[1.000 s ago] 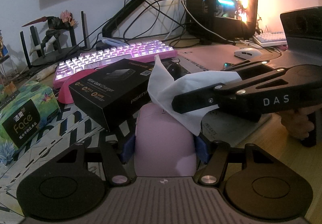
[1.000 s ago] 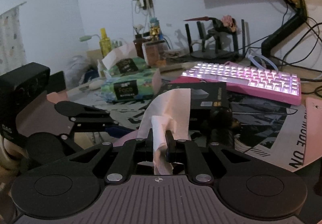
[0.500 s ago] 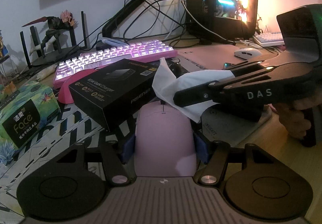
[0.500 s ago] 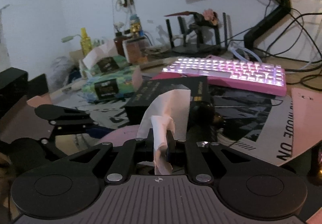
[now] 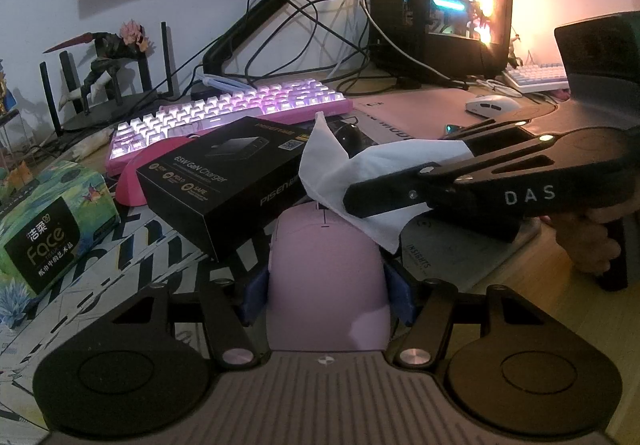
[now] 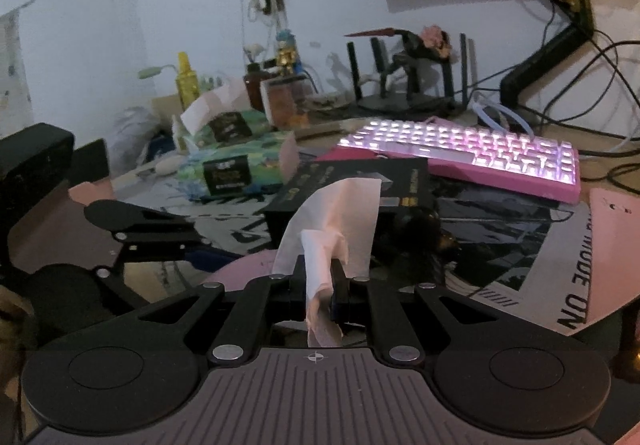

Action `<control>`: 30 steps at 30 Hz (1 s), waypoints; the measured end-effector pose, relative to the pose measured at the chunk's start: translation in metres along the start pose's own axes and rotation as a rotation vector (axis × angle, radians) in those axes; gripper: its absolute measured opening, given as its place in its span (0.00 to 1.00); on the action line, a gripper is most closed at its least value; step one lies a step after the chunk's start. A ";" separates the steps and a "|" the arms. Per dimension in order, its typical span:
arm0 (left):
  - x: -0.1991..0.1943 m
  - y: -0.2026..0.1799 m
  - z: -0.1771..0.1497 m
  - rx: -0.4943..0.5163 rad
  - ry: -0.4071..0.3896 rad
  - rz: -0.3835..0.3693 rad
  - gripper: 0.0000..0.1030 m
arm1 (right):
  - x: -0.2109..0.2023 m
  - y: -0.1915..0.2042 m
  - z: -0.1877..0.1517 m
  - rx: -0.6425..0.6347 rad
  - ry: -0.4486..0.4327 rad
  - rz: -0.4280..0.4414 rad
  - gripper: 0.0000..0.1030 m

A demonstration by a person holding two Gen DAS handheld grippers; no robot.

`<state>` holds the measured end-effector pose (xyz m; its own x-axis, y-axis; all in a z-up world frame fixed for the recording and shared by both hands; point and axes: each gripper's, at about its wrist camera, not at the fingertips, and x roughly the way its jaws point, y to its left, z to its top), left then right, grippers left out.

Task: Clean container
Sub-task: 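Rub the tissue back and forth over the mouse buttons with the right gripper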

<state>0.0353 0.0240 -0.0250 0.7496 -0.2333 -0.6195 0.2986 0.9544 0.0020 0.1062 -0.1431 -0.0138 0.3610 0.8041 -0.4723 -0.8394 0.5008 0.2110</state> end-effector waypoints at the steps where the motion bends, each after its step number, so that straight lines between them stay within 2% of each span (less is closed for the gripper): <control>1: 0.000 0.000 0.000 0.000 0.000 0.000 0.59 | 0.000 0.001 0.000 -0.004 -0.002 0.007 0.12; 11: 0.000 0.000 0.000 0.000 0.000 0.000 0.59 | -0.004 0.003 0.002 -0.011 -0.009 0.043 0.12; 19: 0.000 0.000 0.000 0.001 0.000 0.001 0.59 | 0.002 -0.004 0.001 0.030 0.011 -0.029 0.12; 30: 0.000 0.000 0.000 0.001 0.000 0.001 0.59 | 0.005 -0.008 0.000 0.057 0.028 -0.071 0.12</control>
<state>0.0352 0.0240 -0.0247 0.7498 -0.2324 -0.6196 0.2987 0.9543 0.0035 0.1146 -0.1437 -0.0179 0.4070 0.7570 -0.5111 -0.7874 0.5744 0.2238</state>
